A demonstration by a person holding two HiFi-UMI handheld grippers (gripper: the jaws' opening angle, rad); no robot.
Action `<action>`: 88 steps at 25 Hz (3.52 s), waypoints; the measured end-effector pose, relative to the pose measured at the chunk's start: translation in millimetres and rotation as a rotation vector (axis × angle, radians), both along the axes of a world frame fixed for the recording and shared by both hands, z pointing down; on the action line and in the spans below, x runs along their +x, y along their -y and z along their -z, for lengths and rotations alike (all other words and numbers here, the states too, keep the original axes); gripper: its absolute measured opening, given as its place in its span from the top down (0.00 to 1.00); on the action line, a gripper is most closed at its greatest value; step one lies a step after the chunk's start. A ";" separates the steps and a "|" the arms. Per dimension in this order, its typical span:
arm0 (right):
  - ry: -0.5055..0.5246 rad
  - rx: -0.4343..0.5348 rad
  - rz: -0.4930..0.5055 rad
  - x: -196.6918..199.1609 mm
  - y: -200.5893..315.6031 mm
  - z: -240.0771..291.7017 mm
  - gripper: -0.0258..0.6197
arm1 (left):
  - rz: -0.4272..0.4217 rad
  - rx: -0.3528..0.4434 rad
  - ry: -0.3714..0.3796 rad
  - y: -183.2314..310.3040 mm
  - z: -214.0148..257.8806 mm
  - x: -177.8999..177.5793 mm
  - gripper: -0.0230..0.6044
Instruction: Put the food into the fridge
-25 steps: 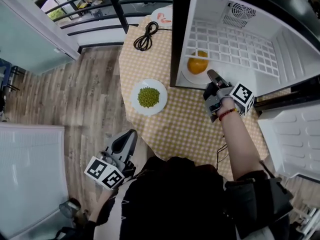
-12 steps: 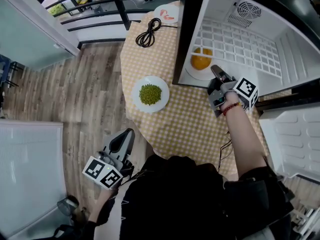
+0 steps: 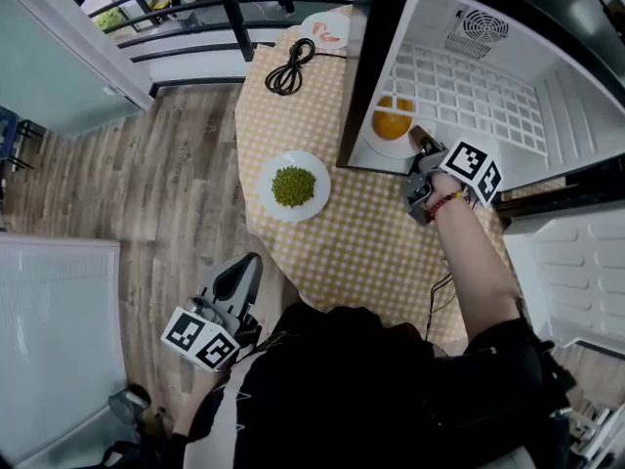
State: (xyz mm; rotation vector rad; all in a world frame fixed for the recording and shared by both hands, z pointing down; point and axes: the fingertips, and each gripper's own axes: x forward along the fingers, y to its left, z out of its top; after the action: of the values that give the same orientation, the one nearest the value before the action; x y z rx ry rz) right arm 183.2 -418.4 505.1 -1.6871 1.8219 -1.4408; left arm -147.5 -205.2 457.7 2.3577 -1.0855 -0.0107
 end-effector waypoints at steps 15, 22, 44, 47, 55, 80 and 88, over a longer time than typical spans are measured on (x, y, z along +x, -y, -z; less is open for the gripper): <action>-0.124 -0.007 -0.050 2.7 4.2 0.5 0.90 | 0.026 -0.006 -0.002 -6.6 -3.7 -9.4 0.94; -0.225 -0.030 -0.029 1.4 6.9 -0.8 0.87 | 0.058 0.006 0.000 -4.3 -2.6 -21.5 0.94; -0.470 -0.007 0.024 -0.2 16.6 5.2 0.82 | 0.098 0.003 -0.004 -6.8 -4.9 -38.9 0.94; -0.508 0.010 0.027 -1.4 15.2 6.7 0.81 | 0.094 0.001 -0.006 -7.3 -5.9 -37.8 0.94; -0.562 0.022 0.016 -0.7 11.5 7.6 0.80 | 0.096 -0.002 -0.004 -10.3 -5.4 -39.8 0.94; -0.654 -0.022 -0.006 3.8 7.4 9.3 0.75 | 0.128 -0.005 -0.017 -17.3 -5.4 -45.8 0.94; -0.693 -0.041 -0.019 4.8 6.8 9.6 0.72 | 0.140 0.000 -0.018 -17.0 -5.2 -50.4 0.94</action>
State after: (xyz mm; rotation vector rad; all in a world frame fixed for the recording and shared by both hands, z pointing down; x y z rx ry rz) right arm 188.0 -425.1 495.4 -2.4243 2.0788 -0.9409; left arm -197.8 -188.2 462.9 2.2724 -1.2397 -0.0829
